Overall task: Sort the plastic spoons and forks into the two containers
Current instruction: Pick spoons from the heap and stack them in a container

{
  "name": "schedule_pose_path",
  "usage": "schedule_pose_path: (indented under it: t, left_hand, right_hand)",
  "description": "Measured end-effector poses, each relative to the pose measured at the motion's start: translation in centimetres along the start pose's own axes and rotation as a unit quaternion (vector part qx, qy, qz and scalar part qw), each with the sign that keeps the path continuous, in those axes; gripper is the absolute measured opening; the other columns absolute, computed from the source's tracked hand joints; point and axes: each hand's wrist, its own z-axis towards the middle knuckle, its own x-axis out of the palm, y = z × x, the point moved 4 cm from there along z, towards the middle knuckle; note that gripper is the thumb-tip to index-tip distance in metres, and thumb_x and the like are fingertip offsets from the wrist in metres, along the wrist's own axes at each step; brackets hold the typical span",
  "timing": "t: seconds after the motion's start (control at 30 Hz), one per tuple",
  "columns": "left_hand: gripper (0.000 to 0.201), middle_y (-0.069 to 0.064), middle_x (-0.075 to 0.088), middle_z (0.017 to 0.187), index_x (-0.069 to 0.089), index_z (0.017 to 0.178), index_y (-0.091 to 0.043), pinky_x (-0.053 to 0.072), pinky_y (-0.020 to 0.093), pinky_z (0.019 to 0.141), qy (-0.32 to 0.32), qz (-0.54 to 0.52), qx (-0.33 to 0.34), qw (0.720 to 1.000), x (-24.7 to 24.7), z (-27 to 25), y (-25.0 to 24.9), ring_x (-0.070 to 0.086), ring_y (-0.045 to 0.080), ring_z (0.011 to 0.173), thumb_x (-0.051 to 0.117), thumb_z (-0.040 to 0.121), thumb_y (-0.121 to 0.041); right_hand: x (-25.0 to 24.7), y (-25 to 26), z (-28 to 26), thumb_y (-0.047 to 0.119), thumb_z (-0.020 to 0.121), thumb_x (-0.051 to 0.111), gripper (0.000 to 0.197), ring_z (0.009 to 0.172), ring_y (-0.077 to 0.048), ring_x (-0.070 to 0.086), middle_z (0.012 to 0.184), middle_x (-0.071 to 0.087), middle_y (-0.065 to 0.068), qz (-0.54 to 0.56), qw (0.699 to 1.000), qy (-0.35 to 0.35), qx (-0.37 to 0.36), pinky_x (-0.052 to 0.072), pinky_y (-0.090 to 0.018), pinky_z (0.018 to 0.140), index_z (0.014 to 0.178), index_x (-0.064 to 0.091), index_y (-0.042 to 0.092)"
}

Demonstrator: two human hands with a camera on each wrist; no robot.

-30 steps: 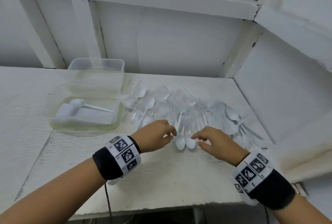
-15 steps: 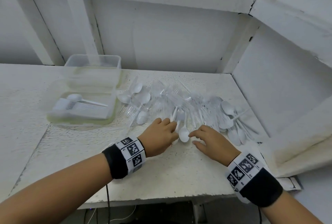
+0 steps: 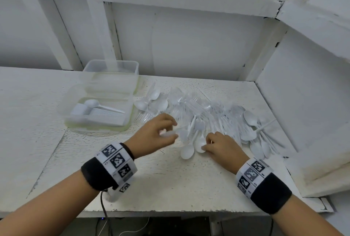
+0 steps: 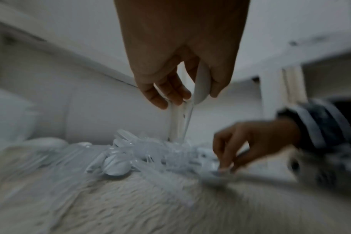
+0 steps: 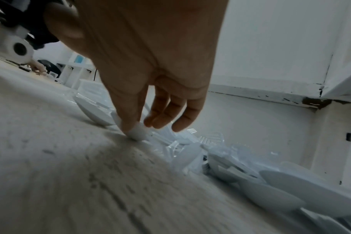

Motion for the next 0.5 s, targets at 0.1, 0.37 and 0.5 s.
schedule_pose_path:
  t: [0.1, 0.37, 0.5]
  left_hand:
    - [0.021, -0.014, 0.069, 0.082, 0.054, 0.069, -0.014, 0.043, 0.008, 0.078, -0.065, -0.192, -0.102, 0.974, -1.7, -0.6, 0.6, 0.062, -0.001, 0.090, 0.062, 0.087, -0.007]
    - [0.046, -0.012, 0.053, 0.068, 0.053, 0.081, -0.006, 0.040, 0.010, 0.062, -0.124, -0.249, -0.107, 0.954, -2.3, 0.0, 1.3, 0.049, 0.001, 0.064, 0.073, 0.064, -0.044]
    - [0.024, -0.008, 0.038, 0.067, 0.042, 0.078, -0.017, 0.033, 0.014, 0.056, -0.094, -0.118, -0.087, 0.985, -0.9, 0.9, 0.9, 0.035, 0.001, 0.056, 0.063, 0.088, -0.023]
  right_hand:
    - [-1.2, 0.5, -0.4, 0.020, 0.068, 0.077, 0.008, 0.056, -0.016, 0.055, 0.070, 0.057, 0.003, 0.111, 0.990, -0.082, -0.033, 0.036, -0.025, 0.044, 0.069, 0.070, 0.017]
    - [-2.3, 0.4, -0.4, 0.046, 0.083, 0.053, 0.031, 0.062, -0.009, 0.052, 0.077, 0.053, 0.010, 0.262, 0.957, -0.127, -0.005, 0.050, -0.033, 0.053, 0.071, 0.057, 0.018]
    - [-4.3, 0.2, -0.6, 0.050, 0.095, 0.037, 0.042, 0.070, -0.012, 0.052, 0.083, 0.060, -0.006, 0.322, 0.912, -0.250, 0.040, 0.046, -0.022, 0.063, 0.089, 0.056, 0.013]
